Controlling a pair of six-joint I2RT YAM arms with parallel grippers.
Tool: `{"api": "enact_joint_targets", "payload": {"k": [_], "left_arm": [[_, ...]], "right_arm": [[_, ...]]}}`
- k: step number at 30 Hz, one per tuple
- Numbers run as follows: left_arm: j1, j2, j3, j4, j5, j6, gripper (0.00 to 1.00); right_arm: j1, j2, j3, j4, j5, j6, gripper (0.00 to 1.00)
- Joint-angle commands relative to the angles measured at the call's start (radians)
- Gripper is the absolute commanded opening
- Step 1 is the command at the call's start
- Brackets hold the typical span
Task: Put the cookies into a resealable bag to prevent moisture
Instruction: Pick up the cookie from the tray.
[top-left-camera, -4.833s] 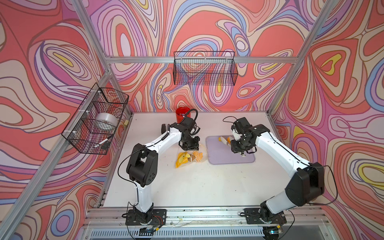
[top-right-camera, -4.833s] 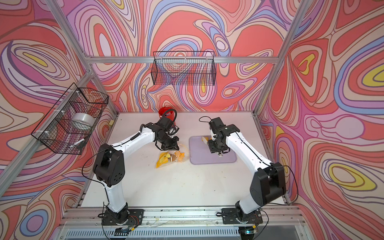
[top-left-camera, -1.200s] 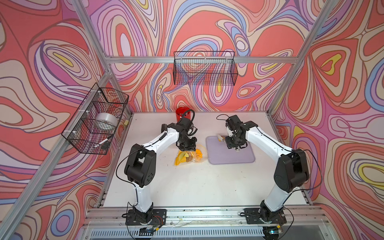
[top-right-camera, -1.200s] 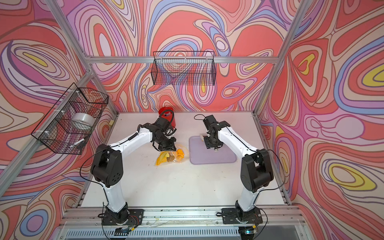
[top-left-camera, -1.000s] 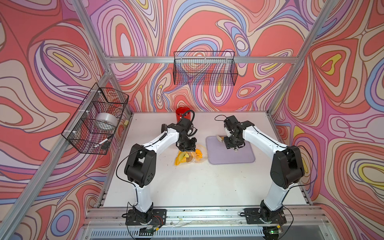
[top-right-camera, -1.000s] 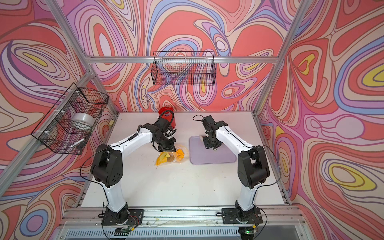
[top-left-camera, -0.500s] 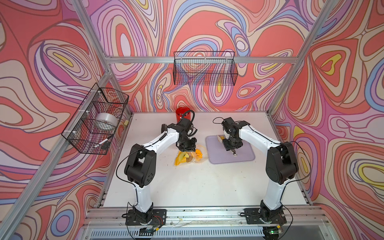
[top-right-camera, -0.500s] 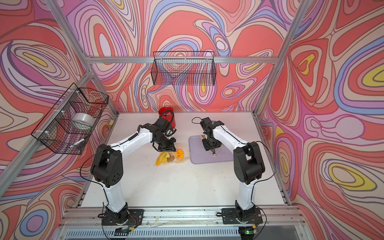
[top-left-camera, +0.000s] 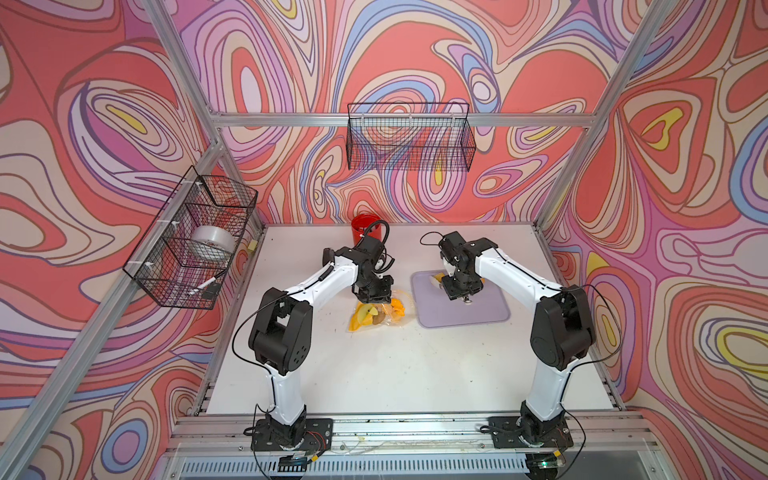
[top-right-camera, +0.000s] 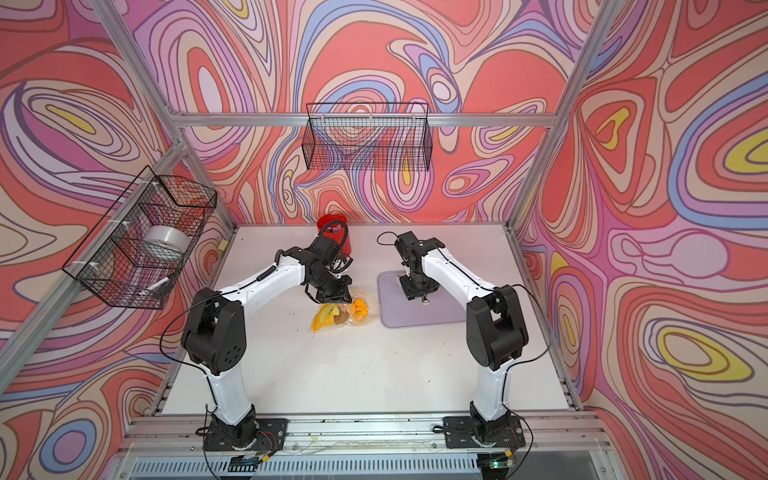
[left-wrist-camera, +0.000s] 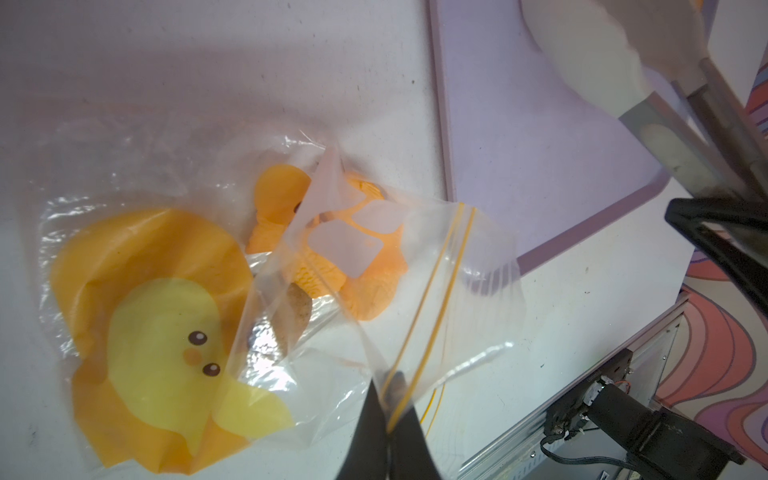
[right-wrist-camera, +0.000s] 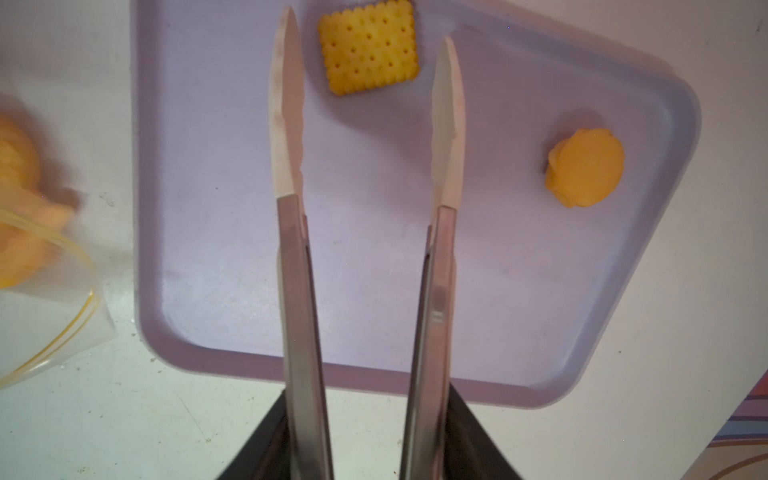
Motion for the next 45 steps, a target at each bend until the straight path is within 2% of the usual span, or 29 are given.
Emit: {"api": "enact_joint_targets", "payload": {"k": [1, 8, 13, 24, 30, 35, 38, 45], "left_arm": [[0.004, -0.013, -0.012, -0.011, 0.002, -0.004, 0.0], [0.007, -0.004, -0.005, -0.009, 0.006, -0.002, 0.0], [0.007, -0.002, -0.006, -0.009, 0.011, -0.003, 0.0], [0.003, 0.005, -0.004, -0.001, 0.032, -0.001, 0.0], [0.004, 0.012, -0.003, 0.007, 0.048, -0.002, 0.0], [0.0, 0.016, 0.0, 0.015, 0.062, -0.006, 0.0], [0.0, 0.017, 0.006, 0.014, 0.068, -0.006, 0.0], [0.0, 0.006, 0.008, 0.004, 0.068, -0.001, 0.0]], "right_arm": [[0.003, -0.017, 0.02, -0.011, 0.014, -0.021, 0.5], [0.003, 0.012, 0.02, -0.022, 0.017, -0.031, 0.49], [0.004, 0.033, 0.04, -0.042, 0.024, -0.038, 0.41], [0.003, -0.136, -0.009, -0.031, 0.022, -0.027, 0.36], [0.003, -0.256, -0.092, -0.056, -0.098, -0.039, 0.37], [0.042, -0.346, -0.157, -0.047, -0.272, -0.075, 0.37], [0.071, -0.353, -0.168, -0.053, -0.356, -0.074, 0.38], [0.125, -0.322, -0.193, -0.011, -0.418, -0.064, 0.38]]}}
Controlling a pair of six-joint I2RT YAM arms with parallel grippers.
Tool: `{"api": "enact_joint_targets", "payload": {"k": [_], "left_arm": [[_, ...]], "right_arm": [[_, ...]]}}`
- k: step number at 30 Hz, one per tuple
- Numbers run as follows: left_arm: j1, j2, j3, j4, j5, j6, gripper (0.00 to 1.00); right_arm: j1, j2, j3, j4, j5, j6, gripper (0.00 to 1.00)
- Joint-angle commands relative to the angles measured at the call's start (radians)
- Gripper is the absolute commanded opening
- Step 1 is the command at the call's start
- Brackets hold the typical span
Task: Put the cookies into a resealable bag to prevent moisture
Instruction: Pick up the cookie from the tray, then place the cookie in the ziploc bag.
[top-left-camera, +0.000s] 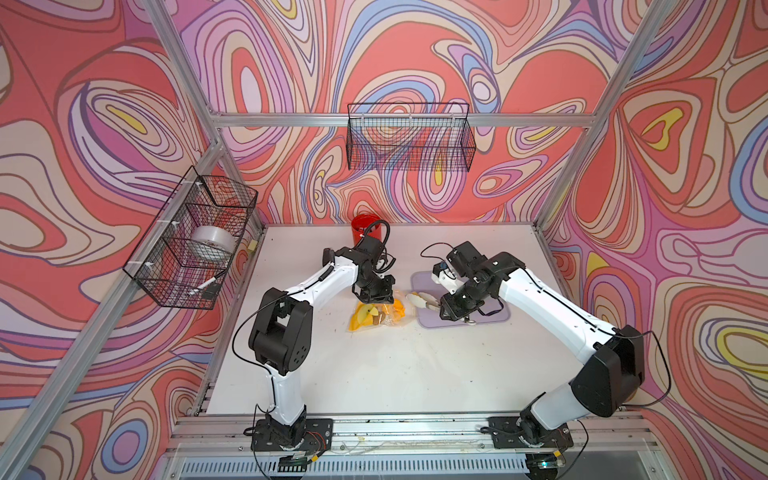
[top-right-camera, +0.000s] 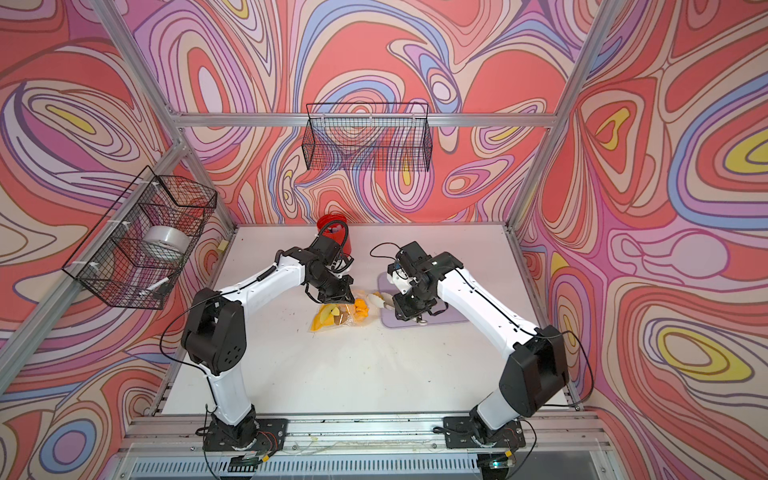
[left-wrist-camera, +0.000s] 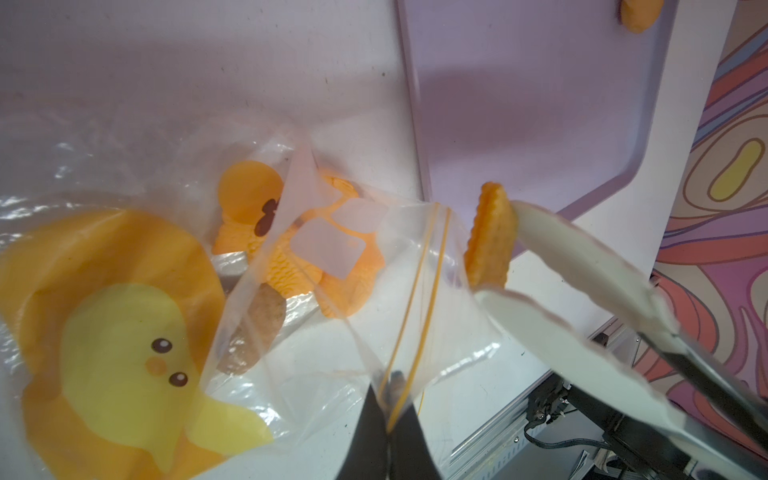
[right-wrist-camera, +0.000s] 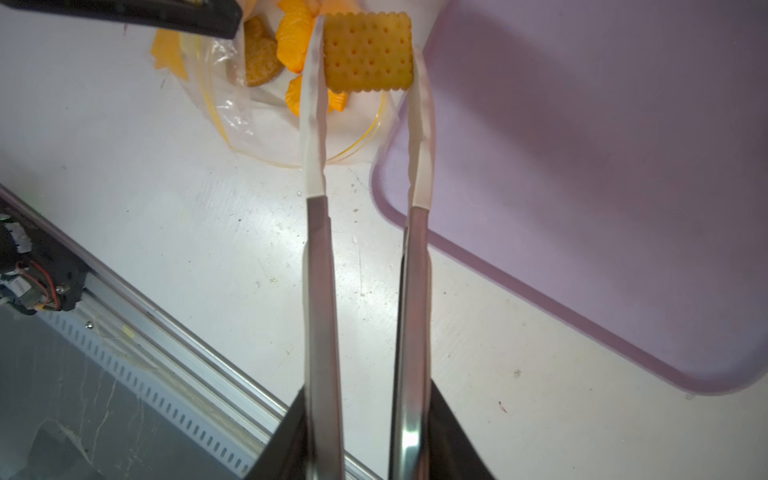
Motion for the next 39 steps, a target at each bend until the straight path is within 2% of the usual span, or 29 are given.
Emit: {"api": "enact_joint_targets", "payload": {"k": [1, 10, 16, 20, 31, 35, 39], "left_arm": [[0.0, 0.005, 0.01, -0.009, 0.01, -0.001, 0.0], [-0.001, 0.002, 0.024, -0.03, 0.0, 0.01, 0.0], [-0.001, 0.015, 0.029, -0.026, -0.003, 0.004, 0.0], [0.0, 0.021, 0.034, -0.019, 0.005, 0.001, 0.0], [0.0, -0.002, 0.027, -0.024, 0.008, 0.007, 0.0], [0.0, -0.014, 0.021, -0.025, 0.004, 0.007, 0.0], [0.002, -0.017, 0.007, -0.025, -0.012, 0.012, 0.0]], "right_arm": [[0.018, 0.023, -0.006, 0.048, -0.069, -0.004, 0.38], [0.04, 0.087, 0.021, 0.104, -0.129, -0.012, 0.38], [0.041, 0.005, -0.014, 0.071, -0.057, -0.005, 0.38], [0.041, -0.033, -0.027, 0.029, -0.063, -0.004, 0.39], [0.042, 0.089, -0.001, 0.174, -0.108, 0.038, 0.39], [0.042, 0.099, 0.013, 0.212, -0.126, 0.044, 0.46], [0.041, 0.053, -0.014, 0.163, -0.087, 0.025, 0.52]]}}
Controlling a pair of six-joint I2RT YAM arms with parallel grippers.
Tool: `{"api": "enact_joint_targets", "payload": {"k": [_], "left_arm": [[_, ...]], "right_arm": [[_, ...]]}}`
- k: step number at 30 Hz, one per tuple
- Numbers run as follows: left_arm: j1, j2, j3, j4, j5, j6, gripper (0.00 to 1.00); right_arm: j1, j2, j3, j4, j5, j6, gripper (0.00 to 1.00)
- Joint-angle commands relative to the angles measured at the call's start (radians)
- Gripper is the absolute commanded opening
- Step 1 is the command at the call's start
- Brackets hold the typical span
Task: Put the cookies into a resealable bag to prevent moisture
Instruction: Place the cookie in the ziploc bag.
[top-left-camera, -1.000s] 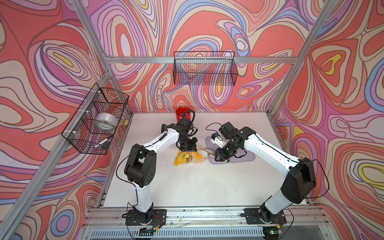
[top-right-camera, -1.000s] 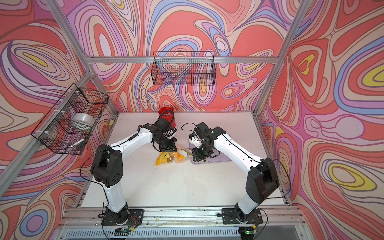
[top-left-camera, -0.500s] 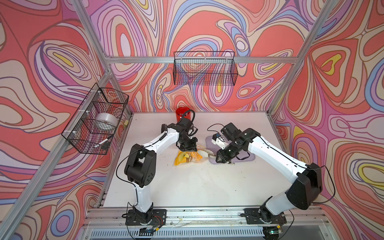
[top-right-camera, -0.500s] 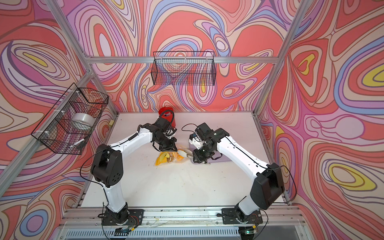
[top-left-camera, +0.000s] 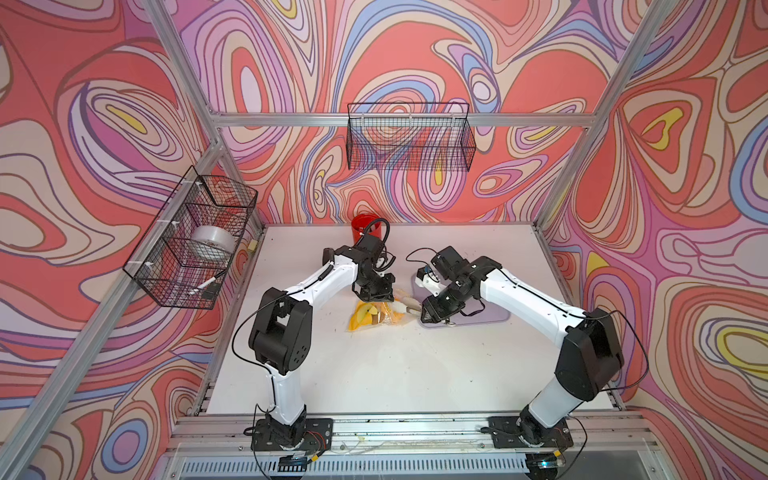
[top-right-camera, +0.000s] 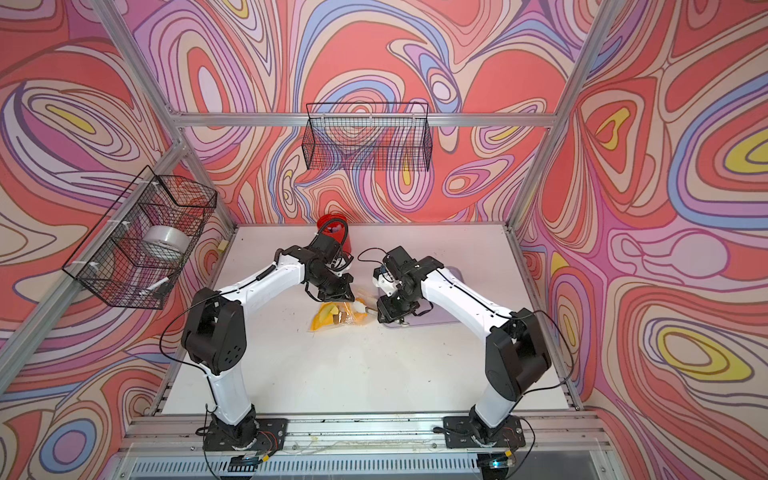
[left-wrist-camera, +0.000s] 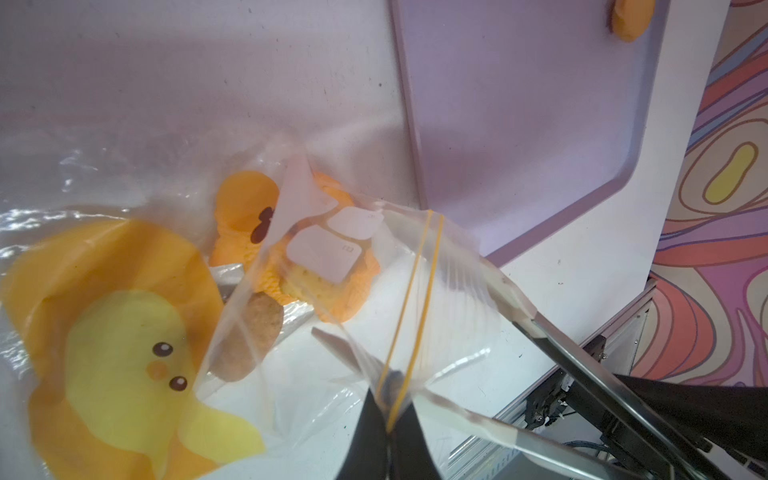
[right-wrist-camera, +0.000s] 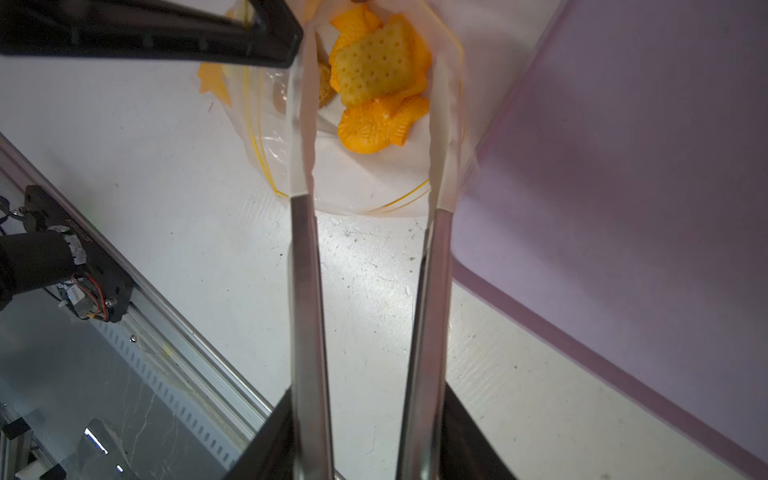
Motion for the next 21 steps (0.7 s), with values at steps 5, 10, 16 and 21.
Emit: {"api": "enact_joint_targets", "payload": {"k": [5, 10, 16, 21], "left_arm": [[0.003, 0.001, -0.018, 0.0, -0.014, -0.007, 0.0], [0.004, 0.015, -0.012, 0.001, -0.021, -0.011, 0.0], [0.007, 0.006, -0.021, -0.003, -0.024, -0.006, 0.0], [0.007, -0.009, -0.026, -0.007, -0.031, 0.0, 0.0]], "right_arm": [[-0.002, -0.147, -0.016, -0.071, 0.06, -0.023, 0.51], [-0.086, -0.247, -0.011, -0.136, 0.048, -0.036, 0.5], [-0.207, -0.255, 0.029, -0.159, 0.133, -0.042, 0.5], [-0.35, -0.16, 0.048, -0.142, 0.446, 0.07, 0.51]]}}
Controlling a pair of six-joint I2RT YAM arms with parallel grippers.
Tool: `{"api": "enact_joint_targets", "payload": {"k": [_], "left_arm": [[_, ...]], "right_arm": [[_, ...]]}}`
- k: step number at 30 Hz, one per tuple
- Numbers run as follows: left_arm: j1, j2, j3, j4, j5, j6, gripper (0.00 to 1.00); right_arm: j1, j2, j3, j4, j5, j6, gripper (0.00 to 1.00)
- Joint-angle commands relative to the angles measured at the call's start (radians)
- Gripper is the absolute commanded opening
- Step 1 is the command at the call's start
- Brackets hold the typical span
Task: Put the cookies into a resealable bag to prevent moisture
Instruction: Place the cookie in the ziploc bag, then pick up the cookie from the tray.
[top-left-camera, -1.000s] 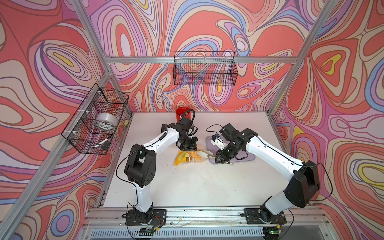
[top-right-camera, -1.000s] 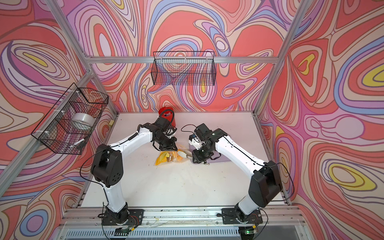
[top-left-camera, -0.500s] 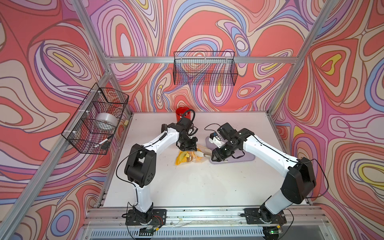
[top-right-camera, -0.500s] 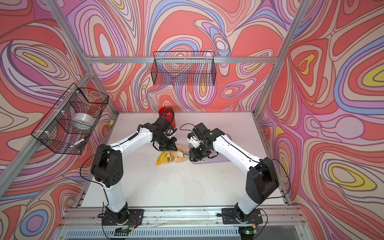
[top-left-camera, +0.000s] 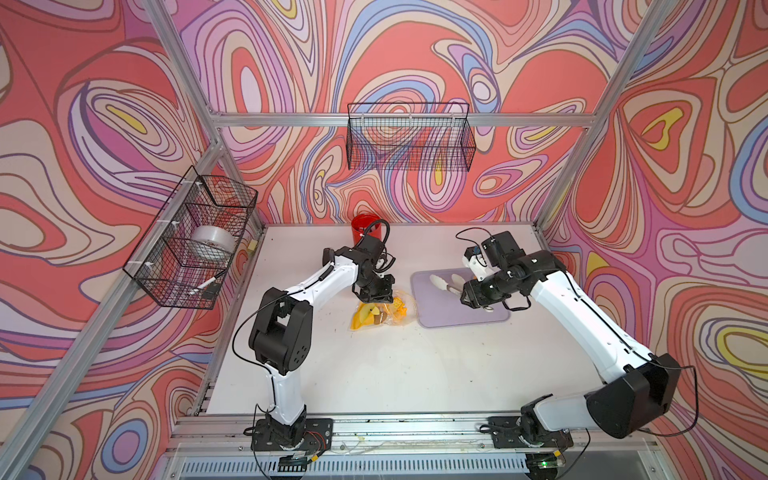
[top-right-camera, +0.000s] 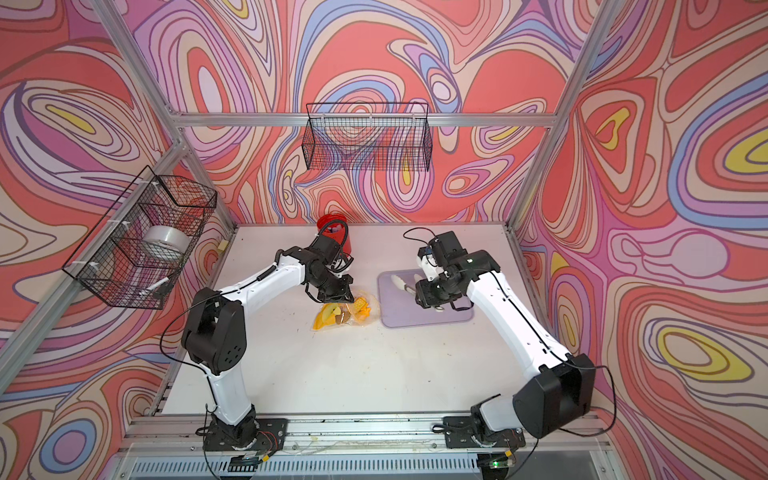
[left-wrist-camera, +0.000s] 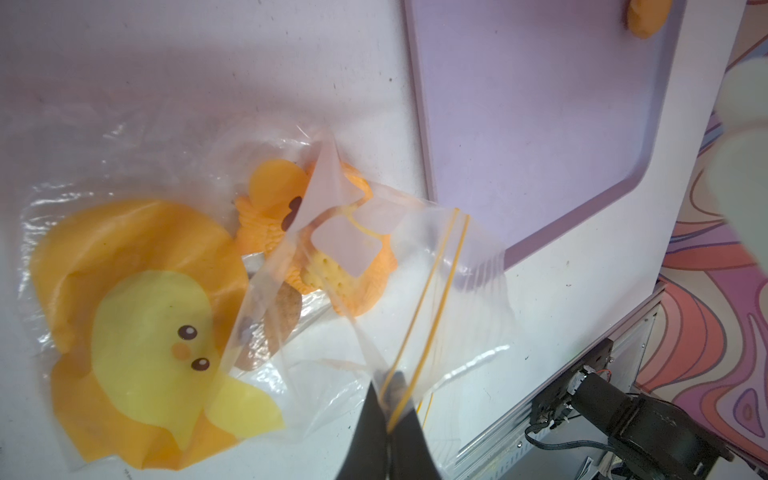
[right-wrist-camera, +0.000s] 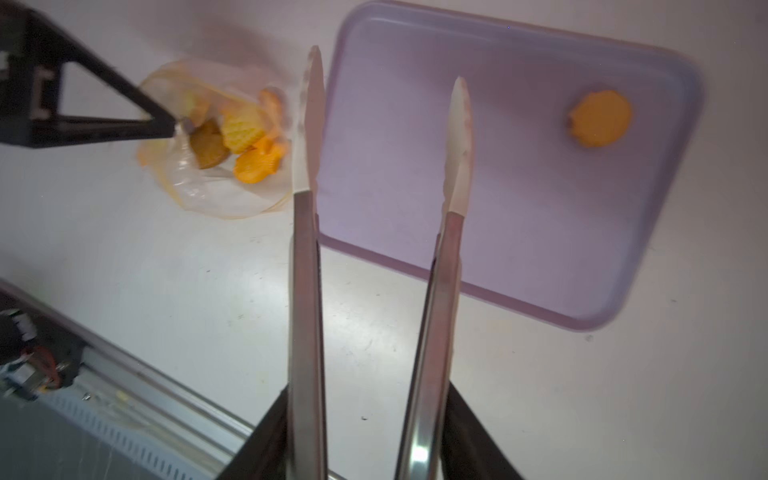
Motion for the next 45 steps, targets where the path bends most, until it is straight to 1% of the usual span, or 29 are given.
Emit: {"api": "enact_joint_targets", "payload": {"k": [1, 7, 10, 14, 18, 22, 26, 33, 35, 38, 41, 43, 45], "left_arm": [[0.005, -0.008, -0.011, -0.011, -0.018, 0.004, 0.0], [0.005, -0.014, -0.008, -0.026, -0.029, 0.014, 0.0], [0.008, -0.017, -0.011, -0.03, -0.034, 0.017, 0.0], [0.011, -0.024, -0.019, -0.033, -0.04, 0.018, 0.0], [0.013, -0.02, -0.018, -0.03, -0.037, 0.018, 0.0], [0.014, -0.011, -0.007, -0.03, -0.031, 0.019, 0.0], [0.014, -0.009, -0.002, -0.033, -0.031, 0.023, 0.0], [0.015, -0.011, -0.016, -0.009, -0.011, 0.014, 0.0], [0.015, -0.009, -0.015, -0.005, -0.008, 0.014, 0.0], [0.014, -0.008, -0.012, 0.001, -0.002, 0.013, 0.0], [0.014, -0.005, -0.007, 0.002, 0.001, 0.008, 0.0], [0.013, -0.009, -0.006, 0.003, 0.003, 0.004, 0.0], [0.014, -0.011, -0.01, 0.004, 0.0, 0.002, 0.0]], "right_arm": [[-0.071, 0.07, 0.03, 0.018, 0.238, 0.072, 0.51], [-0.076, 0.196, 0.062, 0.07, 0.267, 0.082, 0.51], [-0.08, 0.246, 0.061, 0.098, 0.263, 0.07, 0.51], [-0.09, 0.296, 0.062, 0.107, 0.288, 0.084, 0.51], [-0.123, 0.317, 0.045, 0.131, 0.243, 0.092, 0.5], [-0.139, 0.32, 0.035, 0.151, 0.176, 0.095, 0.45], [-0.139, 0.306, 0.04, 0.132, 0.166, 0.093, 0.39], [-0.139, 0.169, 0.031, 0.07, 0.154, 0.084, 0.34], [-0.138, 0.125, 0.032, 0.047, 0.108, 0.067, 0.33], [-0.138, 0.056, 0.021, 0.029, -0.065, 0.021, 0.33], [-0.122, 0.018, 0.015, 0.013, -0.243, 0.006, 0.33], [-0.063, 0.007, 0.016, -0.003, -0.3, -0.006, 0.33], [0.011, 0.009, 0.015, -0.019, -0.312, -0.02, 0.33]]}}
